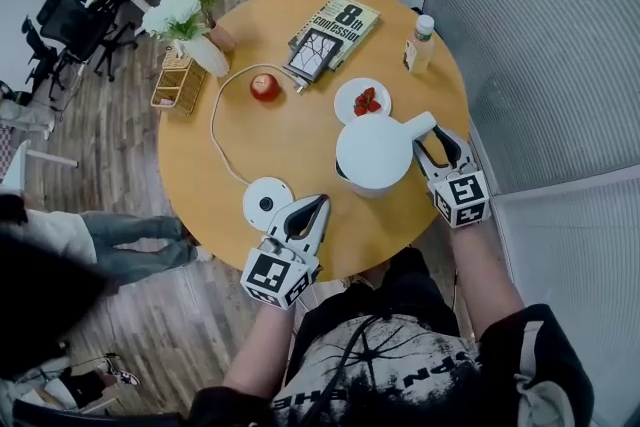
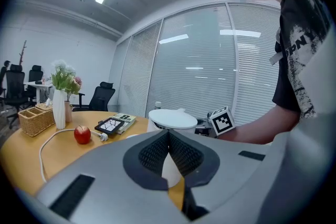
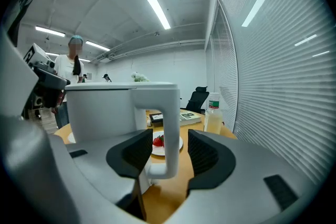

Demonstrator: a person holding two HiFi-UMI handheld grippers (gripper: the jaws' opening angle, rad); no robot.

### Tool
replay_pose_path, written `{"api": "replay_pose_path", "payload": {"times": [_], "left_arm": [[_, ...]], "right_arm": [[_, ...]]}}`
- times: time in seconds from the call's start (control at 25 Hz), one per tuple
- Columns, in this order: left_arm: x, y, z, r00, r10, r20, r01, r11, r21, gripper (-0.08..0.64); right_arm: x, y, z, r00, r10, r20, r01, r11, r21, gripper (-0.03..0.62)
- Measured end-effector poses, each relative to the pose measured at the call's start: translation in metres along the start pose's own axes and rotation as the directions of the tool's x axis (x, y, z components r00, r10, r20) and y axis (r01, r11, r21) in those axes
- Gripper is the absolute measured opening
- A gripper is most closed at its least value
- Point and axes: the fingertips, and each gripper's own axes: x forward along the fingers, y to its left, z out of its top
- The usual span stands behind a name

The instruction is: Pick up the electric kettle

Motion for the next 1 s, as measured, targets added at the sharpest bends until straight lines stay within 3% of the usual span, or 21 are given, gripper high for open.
{"api": "replay_pose_path", "payload": {"times": [0.24, 0.4, 0.48, 0.76, 1.0], "left_arm": [[0.000, 0.002, 0.022, 0.999, -0.001, 0.044, 0.000, 1.000, 0.018, 0.000], [-0.001, 0.002, 0.037, 0.997, -0.006, 0.074, 0.004, 1.000, 0.030, 0.000], [-0.002, 0.001, 0.043, 0.996, -0.012, 0.084, 0.009, 0.999, 0.037, 0.000], [-0.004, -0.001, 0.052, 0.994, -0.013, 0.106, 0.008, 0.999, 0.044, 0.000], [-0.005, -0.003, 0.056, 0.993, -0.004, 0.119, -0.001, 0.999, 0.045, 0.000]], "right_arm": [[-0.037, 0.008, 0.009, 1.000, 0.021, -0.022, -0.022, 0.999, -0.025, 0.200], [-0.060, 0.019, 0.033, 0.998, 0.061, 0.013, -0.061, 0.998, -0.035, 0.076], [-0.070, 0.027, 0.048, 0.995, 0.088, 0.036, -0.086, 0.996, -0.038, 0.047], [-0.087, 0.058, 0.091, 0.980, 0.165, 0.107, -0.161, 0.986, -0.051, 0.028], [-0.087, 0.071, 0.102, 0.971, 0.210, 0.116, -0.203, 0.977, -0.066, 0.020]]}}
